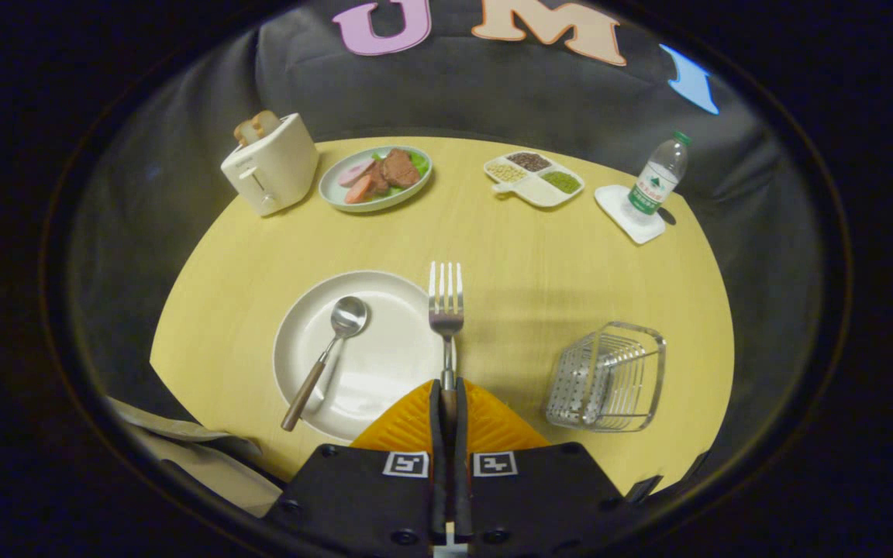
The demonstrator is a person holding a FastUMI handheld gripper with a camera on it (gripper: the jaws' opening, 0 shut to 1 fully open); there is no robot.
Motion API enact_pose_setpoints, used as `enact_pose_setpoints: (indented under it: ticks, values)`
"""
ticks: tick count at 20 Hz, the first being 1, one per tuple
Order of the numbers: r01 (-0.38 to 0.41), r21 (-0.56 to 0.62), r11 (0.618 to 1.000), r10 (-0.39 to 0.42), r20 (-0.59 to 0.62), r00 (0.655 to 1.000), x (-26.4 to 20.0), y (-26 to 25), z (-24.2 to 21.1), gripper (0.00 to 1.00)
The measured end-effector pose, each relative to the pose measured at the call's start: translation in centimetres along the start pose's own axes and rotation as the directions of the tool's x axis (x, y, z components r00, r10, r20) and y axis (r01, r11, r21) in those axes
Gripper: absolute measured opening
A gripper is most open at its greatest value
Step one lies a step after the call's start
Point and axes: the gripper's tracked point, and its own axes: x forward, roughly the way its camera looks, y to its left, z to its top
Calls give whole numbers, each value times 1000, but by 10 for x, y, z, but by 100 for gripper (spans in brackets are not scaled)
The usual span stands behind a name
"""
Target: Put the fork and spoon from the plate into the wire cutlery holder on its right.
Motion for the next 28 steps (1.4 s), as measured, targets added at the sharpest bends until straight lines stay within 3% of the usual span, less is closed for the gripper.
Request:
enact_pose_setpoints:
  ticks: [9, 16, 28]
  values:
    - [80, -12, 997, -80, -7, 997, -31, -65, 0, 7]
    - [123, -46, 991, -127, -91, 988, -47, -110, -22, 7]
    - [100, -70, 993, -115, -270, 956, -44, -139, -49, 7]
